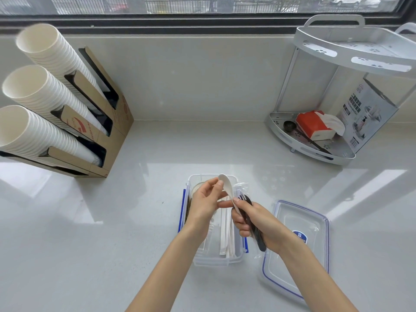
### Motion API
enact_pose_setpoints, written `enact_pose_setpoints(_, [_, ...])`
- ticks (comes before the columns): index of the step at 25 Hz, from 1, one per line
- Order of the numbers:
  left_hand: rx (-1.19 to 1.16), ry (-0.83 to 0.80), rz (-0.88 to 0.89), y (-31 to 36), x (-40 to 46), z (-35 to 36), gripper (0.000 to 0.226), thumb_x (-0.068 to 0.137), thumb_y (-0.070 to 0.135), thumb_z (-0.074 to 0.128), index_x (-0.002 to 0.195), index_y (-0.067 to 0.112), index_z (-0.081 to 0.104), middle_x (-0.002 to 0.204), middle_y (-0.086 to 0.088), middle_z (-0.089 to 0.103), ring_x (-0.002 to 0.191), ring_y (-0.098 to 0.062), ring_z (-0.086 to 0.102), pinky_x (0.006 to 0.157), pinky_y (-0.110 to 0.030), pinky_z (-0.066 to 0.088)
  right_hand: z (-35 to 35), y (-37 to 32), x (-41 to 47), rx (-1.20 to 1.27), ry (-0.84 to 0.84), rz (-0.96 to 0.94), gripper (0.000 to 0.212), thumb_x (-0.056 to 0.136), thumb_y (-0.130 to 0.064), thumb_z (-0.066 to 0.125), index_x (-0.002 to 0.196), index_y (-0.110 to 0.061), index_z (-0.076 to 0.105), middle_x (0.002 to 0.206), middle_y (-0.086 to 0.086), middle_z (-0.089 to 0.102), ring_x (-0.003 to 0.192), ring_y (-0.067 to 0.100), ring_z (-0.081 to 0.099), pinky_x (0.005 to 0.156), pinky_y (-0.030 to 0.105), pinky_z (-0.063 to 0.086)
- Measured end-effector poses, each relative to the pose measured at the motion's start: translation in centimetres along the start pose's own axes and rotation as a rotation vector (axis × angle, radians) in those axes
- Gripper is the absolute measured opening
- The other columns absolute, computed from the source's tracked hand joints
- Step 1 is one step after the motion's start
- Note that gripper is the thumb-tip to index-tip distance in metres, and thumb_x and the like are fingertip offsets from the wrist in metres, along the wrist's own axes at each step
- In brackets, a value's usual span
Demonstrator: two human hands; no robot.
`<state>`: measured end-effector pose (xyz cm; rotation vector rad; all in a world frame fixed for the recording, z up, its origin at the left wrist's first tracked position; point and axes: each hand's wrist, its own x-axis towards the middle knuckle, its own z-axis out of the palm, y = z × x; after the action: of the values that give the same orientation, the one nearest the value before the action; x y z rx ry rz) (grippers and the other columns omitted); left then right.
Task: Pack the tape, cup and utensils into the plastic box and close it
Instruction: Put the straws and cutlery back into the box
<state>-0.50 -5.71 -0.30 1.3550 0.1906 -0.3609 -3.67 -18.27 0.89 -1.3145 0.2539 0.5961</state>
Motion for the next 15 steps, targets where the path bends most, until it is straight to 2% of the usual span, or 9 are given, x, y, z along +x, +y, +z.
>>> enact_pose_setpoints(1, [0.013,0.030,0.004,0.2,0.0,-0.1,0.018,0.089,0.027,0.051,0.099,0.014,0.059,0.095,-0.008,0.067,0.092,-0.023,0.064,0.089,-0.037,0.048,0.1,0.1,0.0,-0.021,-0.012,0.001,0.035,0.098,-0.028,0.035,0.094,-0.015,0.067,0.047,-0.007,0.041,0.040,0.006,0.033,0.038,0.015,0.035])
enact_pose_setpoints(3, [0.020,0.081,0.029,0.5,0.0,-0.2,0.010,0.090,0.022,0.050,0.086,0.017,0.058,0.077,0.001,0.062,0.071,-0.011,0.061,0.078,-0.030,0.048,0.2,0.1,-0.1,-0.048,-0.019,0.000,0.035,0.098,-0.028,0.034,0.095,-0.015,0.067,0.050,-0.007,0.049,0.041,0.006,0.041,0.043,0.016,0.043])
enact_pose_setpoints(5, [0.005,0.116,0.065,0.8,0.1,-0.5,0.011,0.090,0.018,0.050,0.084,0.016,0.058,0.071,0.001,0.058,0.058,-0.004,0.058,0.069,-0.023,0.050,0.2,-0.2,-0.1,-0.060,-0.014,0.004,0.035,0.098,-0.027,0.034,0.096,-0.015,0.067,0.062,-0.004,0.061,0.053,0.006,0.057,0.055,0.018,0.054])
enact_pose_setpoints(7, [0.004,0.156,0.090,1.0,0.3,-1.1,0.010,0.090,0.018,0.051,0.086,0.012,0.058,0.072,-0.002,0.059,0.058,-0.006,0.059,0.063,-0.019,0.053,0.0,-0.3,0.0,-0.078,0.024,-0.006,0.033,0.098,-0.028,0.035,0.094,-0.018,0.067,0.080,-0.002,0.067,0.072,0.007,0.065,0.068,0.020,0.057])
enact_pose_setpoints(8, [0.009,0.169,0.094,1.1,0.4,-1.4,0.010,0.089,0.019,0.053,0.086,0.011,0.059,0.073,-0.003,0.059,0.058,-0.007,0.060,0.059,-0.017,0.053,-0.2,-0.3,0.1,-0.110,0.067,-0.019,0.033,0.098,-0.029,0.035,0.093,-0.021,0.067,0.085,-0.002,0.067,0.077,0.008,0.064,0.070,0.019,0.054])
enact_pose_setpoints(10, [0.066,0.182,0.099,0.9,0.6,-2.0,0.012,0.088,0.021,0.055,0.084,0.010,0.061,0.073,-0.005,0.060,0.059,-0.008,0.060,0.054,-0.015,0.053,-0.7,-0.3,0.5,-0.203,0.171,-0.044,0.036,0.098,-0.033,0.033,0.090,-0.025,0.067,0.083,-0.004,0.059,0.072,0.009,0.054,0.067,0.019,0.045])
enact_pose_setpoints(13, [0.356,0.227,0.153,0.3,0.7,-2.3,0.014,0.086,0.023,0.057,0.086,0.011,0.065,0.077,-0.004,0.063,0.070,-0.016,0.058,0.055,-0.015,0.052,-1.1,-0.3,0.9,-0.286,0.270,-0.023,0.041,0.097,-0.037,0.030,0.086,-0.026,0.067,0.076,-0.002,0.045,0.061,0.012,0.039,0.060,0.022,0.033])
enact_pose_setpoints(15, [0.546,0.231,0.230,-0.3,0.5,-1.9,0.012,0.087,0.021,0.056,0.086,0.012,0.064,0.070,0.006,0.061,0.067,-0.009,0.057,0.055,-0.008,0.047,-1.1,-0.3,0.8,-0.287,0.288,0.003,0.037,0.097,-0.033,0.032,0.083,-0.025,0.065,0.075,0.000,0.041,0.058,0.012,0.038,0.055,0.022,0.032])
